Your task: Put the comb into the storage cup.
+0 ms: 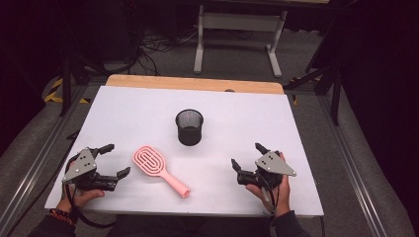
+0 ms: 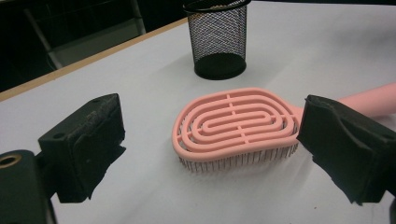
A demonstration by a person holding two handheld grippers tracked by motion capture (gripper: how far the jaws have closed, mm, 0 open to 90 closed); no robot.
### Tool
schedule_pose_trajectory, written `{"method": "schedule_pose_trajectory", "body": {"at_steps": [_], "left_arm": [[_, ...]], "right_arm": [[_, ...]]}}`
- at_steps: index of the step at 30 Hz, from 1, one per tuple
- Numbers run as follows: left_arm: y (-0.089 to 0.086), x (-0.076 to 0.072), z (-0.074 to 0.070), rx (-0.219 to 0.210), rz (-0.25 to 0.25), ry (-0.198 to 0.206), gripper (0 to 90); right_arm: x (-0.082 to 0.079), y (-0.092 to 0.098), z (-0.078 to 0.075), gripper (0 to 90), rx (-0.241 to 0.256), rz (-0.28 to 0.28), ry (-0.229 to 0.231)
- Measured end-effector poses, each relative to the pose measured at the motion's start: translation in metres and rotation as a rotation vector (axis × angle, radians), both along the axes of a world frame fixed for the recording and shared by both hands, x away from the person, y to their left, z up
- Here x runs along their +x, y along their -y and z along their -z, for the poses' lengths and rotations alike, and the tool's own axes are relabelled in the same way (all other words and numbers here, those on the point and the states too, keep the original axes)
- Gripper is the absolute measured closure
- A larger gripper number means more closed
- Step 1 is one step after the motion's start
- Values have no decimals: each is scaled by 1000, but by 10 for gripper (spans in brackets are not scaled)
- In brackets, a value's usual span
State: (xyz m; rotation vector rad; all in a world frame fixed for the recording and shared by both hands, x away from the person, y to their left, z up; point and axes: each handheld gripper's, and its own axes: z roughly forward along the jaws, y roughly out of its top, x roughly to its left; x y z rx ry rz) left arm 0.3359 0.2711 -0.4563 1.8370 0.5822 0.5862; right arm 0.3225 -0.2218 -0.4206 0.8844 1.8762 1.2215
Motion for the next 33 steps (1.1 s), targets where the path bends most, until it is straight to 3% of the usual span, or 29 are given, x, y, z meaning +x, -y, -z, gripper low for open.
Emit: {"method": "schedule_pose_trajectory", "body": {"at_steps": [15, 20, 23, 33], "left_arm": [[0, 0, 1, 5, 9, -1, 73], [1, -2, 1, 13, -3, 17, 76], [2, -1, 2, 21, 3, 11, 84], [2, 0, 3, 23, -5, 6, 87]], "right_arm": [[2, 0, 2, 110, 2, -32, -19], [6, -6, 2, 71, -29, -62, -62], [10, -12, 2, 63, -42, -79, -111], [12, -26, -2, 67, -62, -100, -114]]}}
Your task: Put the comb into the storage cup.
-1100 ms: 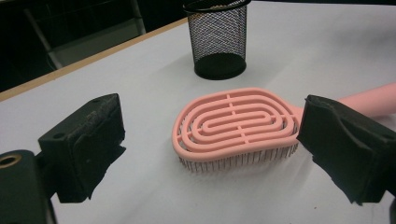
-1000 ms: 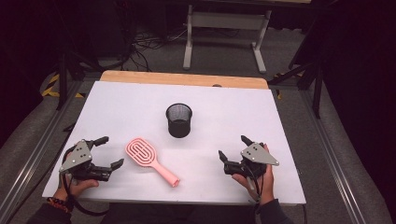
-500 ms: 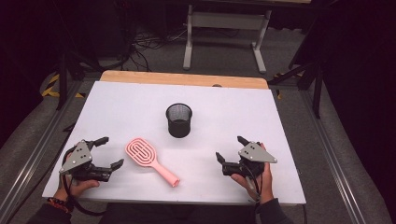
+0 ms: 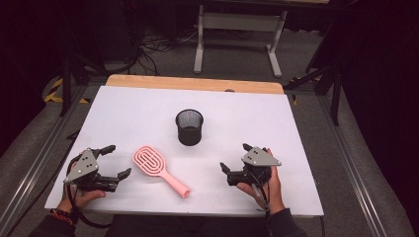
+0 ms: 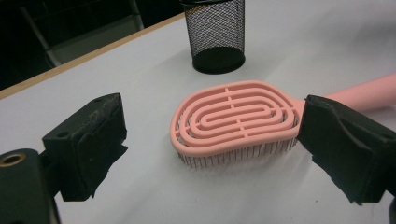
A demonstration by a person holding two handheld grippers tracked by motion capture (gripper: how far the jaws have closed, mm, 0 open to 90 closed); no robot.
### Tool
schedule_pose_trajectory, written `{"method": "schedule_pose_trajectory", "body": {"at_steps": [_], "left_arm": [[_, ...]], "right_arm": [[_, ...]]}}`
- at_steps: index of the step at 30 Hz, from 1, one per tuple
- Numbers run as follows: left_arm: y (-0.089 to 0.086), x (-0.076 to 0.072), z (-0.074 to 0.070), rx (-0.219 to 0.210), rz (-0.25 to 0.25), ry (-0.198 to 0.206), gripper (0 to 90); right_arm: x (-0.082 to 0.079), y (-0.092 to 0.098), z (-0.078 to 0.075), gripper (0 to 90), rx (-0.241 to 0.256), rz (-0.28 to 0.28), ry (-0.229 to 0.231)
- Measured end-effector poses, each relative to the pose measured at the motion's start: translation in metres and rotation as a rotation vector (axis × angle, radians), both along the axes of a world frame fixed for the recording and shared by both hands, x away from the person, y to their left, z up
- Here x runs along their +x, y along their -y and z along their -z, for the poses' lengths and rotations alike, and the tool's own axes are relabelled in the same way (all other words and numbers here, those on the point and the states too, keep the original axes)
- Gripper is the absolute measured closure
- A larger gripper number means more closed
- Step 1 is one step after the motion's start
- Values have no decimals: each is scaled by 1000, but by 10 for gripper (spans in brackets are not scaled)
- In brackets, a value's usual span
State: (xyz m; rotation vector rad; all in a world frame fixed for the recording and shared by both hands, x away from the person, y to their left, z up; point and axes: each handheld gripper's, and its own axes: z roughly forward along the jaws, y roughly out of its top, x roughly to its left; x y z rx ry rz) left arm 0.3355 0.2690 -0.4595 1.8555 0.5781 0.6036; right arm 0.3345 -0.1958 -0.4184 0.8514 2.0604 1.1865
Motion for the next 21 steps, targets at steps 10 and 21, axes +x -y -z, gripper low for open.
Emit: {"method": "schedule_pose_trajectory", "body": {"at_steps": [10, 21], "left_arm": [[4, -1, 0, 9, 24, -5, 88], [11, 0, 2, 80, 12, -47, 210]], "right_arm": [[-2, -9, 0, 72, -6, -28, 12], [-3, -2, 1, 77, -14, -11, 21]]}}
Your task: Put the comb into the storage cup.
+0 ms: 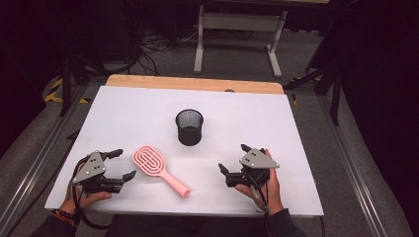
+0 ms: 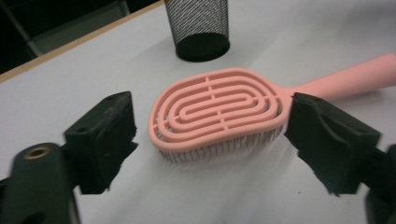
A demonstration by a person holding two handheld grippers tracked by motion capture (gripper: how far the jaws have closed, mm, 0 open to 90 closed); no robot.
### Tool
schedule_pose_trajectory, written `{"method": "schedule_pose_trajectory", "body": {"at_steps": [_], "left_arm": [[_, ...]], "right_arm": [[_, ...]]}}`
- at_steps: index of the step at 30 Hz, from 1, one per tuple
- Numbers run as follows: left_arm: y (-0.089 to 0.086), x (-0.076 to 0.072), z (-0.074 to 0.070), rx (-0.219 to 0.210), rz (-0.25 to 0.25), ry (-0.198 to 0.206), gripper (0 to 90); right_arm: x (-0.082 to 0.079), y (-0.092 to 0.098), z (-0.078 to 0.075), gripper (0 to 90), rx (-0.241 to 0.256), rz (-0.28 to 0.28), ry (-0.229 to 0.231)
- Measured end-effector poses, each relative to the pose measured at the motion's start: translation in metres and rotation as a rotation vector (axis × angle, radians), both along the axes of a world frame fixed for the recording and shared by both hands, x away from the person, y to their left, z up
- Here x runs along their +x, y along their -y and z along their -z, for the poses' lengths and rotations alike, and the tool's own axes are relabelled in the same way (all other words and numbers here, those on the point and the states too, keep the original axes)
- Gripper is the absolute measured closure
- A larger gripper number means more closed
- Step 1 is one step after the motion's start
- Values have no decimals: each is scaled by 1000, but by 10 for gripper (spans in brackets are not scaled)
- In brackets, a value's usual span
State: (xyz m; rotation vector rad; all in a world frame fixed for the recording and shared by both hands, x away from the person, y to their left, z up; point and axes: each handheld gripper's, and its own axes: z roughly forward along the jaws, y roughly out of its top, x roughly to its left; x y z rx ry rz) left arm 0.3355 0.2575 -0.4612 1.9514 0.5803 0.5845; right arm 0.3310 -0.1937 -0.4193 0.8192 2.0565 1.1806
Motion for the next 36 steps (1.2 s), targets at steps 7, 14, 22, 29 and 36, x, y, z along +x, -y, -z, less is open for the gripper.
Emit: {"method": "schedule_pose_trajectory", "body": {"at_steps": [7, 14, 22, 29, 36], "left_arm": [[-7, 1, -2, 6, 57, -36, 619], [23, -3, -11, 1, 166, -65, 887], [79, -6, -13, 47, 303, -93, 899], [131, -9, -8, 139, 396, -108, 899], [156, -8, -3, 242, 455, -145, 899]], "right_arm": [[-3, 13, -2, 80, 18, 28, 8], [-2, 17, 0, 82, 10, 34, -1], [-1, 19, 4, 84, 0, 41, -12], [-2, 24, 5, 88, -3, 50, -9], [-2, 24, 6, 90, -25, 46, -14]]}}
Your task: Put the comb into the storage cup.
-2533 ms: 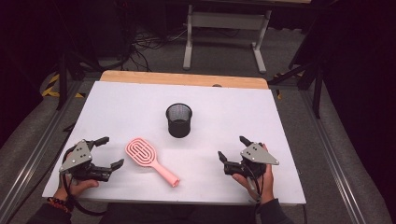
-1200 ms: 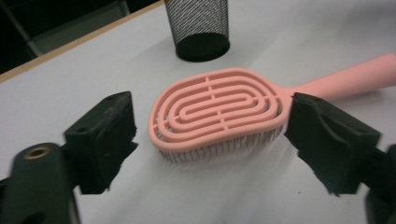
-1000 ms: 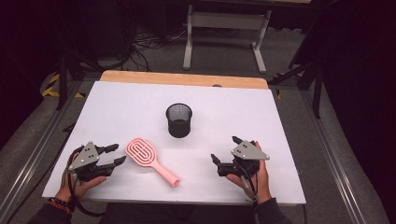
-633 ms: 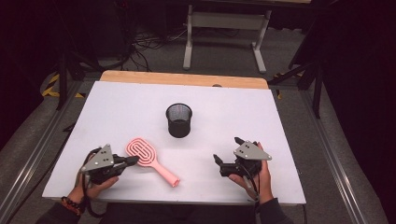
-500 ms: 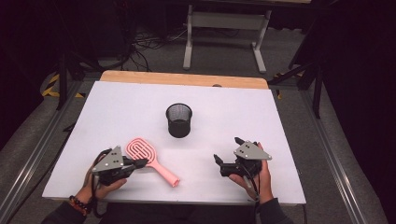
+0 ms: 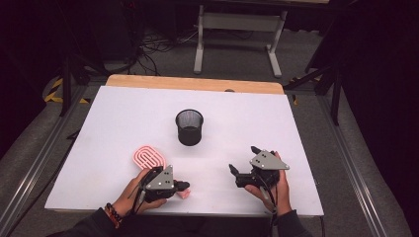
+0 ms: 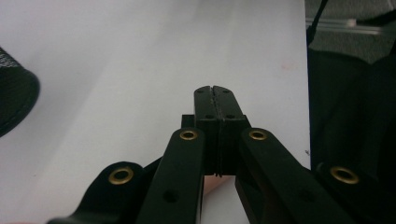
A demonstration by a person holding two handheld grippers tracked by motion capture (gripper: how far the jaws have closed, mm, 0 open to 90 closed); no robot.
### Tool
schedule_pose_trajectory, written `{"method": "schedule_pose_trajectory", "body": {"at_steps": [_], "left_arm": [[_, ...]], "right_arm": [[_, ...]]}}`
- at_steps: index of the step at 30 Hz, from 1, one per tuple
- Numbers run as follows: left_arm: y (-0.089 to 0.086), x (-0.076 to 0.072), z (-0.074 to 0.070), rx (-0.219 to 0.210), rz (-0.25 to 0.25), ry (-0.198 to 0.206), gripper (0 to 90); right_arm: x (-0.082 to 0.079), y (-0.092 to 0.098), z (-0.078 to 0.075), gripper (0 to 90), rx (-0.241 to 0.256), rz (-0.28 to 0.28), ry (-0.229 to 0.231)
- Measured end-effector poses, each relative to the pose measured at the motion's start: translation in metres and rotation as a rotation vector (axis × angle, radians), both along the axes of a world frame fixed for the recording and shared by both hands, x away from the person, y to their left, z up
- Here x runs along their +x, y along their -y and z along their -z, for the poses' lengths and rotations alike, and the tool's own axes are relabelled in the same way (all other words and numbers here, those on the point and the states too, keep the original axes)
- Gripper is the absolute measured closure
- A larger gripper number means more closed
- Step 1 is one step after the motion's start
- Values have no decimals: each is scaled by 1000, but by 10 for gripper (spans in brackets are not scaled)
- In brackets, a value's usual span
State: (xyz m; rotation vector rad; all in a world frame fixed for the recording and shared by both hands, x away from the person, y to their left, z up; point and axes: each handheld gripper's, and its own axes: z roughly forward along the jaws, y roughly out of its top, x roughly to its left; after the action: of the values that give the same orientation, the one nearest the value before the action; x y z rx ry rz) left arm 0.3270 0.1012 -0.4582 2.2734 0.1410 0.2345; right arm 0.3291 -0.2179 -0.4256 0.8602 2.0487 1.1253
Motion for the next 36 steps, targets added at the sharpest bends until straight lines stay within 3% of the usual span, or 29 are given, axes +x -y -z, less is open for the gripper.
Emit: {"method": "schedule_pose_trajectory", "body": {"at_steps": [5, 10, 18, 23, 36], "left_arm": [[3, 5, 1, 42, -4, -16, 899], [1, 7, 4, 121, -8, -50, 899], [-13, 7, 7, 178, -22, -61, 899], [-27, 11, 8, 160, -65, -84, 899], [-53, 16, 7, 150, -131, -84, 899]], "right_arm": [[-1, -4, 1, 91, -29, -11, -2], [0, -4, 2, 92, -34, -13, -6], [-1, -4, 3, 94, -42, -20, -10], [0, -5, 4, 95, -36, -29, -21], [0, -5, 4, 96, -41, -27, -22]]}}
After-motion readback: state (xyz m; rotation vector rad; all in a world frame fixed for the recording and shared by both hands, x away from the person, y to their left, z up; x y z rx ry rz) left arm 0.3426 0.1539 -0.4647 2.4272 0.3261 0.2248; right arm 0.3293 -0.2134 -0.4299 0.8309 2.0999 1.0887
